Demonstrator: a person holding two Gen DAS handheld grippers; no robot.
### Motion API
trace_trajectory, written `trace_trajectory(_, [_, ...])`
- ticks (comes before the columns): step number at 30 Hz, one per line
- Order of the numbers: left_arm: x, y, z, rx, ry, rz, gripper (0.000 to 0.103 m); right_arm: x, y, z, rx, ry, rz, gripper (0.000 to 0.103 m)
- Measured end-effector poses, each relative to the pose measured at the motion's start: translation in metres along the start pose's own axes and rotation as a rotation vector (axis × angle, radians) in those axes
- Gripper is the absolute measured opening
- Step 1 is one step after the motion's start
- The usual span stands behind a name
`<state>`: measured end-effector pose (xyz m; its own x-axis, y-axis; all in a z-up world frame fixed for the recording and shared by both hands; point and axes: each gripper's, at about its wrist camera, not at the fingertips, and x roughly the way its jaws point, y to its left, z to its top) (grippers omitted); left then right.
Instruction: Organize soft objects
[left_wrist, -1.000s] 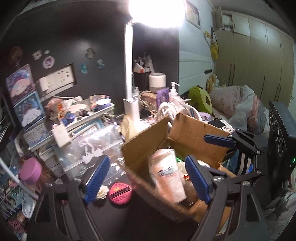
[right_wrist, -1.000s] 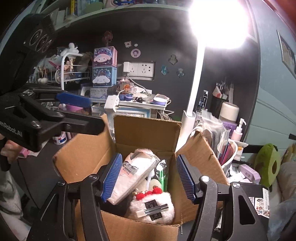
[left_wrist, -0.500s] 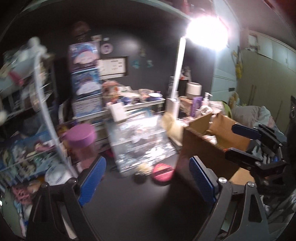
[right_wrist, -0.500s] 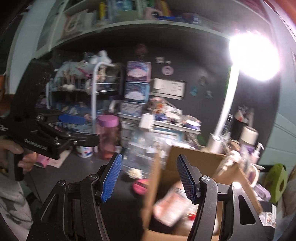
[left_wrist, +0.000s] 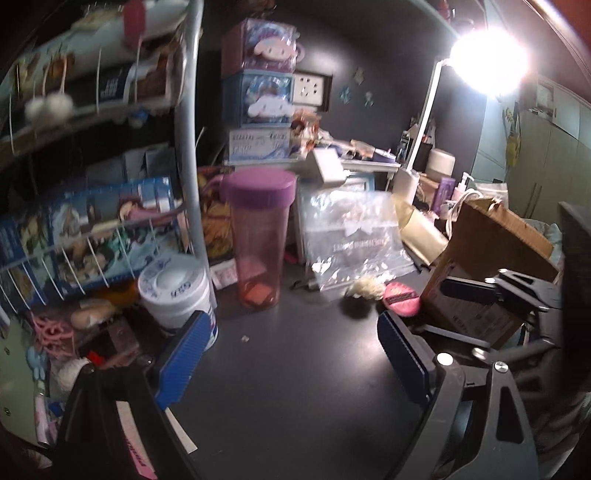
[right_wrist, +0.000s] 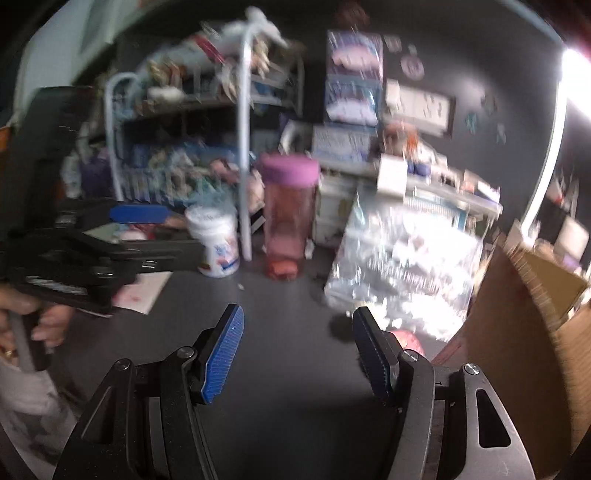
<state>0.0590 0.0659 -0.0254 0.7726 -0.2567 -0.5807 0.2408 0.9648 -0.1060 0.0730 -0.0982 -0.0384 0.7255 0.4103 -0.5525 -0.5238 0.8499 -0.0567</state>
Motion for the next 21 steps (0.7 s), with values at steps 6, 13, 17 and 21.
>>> trace_trajectory(6, [0.019,0.009,-0.007,-0.021,0.025,-0.021,0.09,0.066,-0.023,-0.009,0.074,0.095,-0.119,0.058])
trace_trajectory(13, [0.035,0.016,-0.007,-0.032,0.043,-0.038,0.09,0.118,-0.053,-0.007,0.13,0.166,-0.179,0.05])
trace_trajectory(17, [0.042,0.021,-0.007,-0.048,0.051,-0.038,0.09,0.131,-0.063,-0.005,0.138,0.195,-0.178,0.04])
trace_trajectory(21, [0.046,0.023,-0.007,-0.05,0.062,-0.029,0.09,0.138,-0.06,-0.005,0.116,0.213,-0.159,0.023])
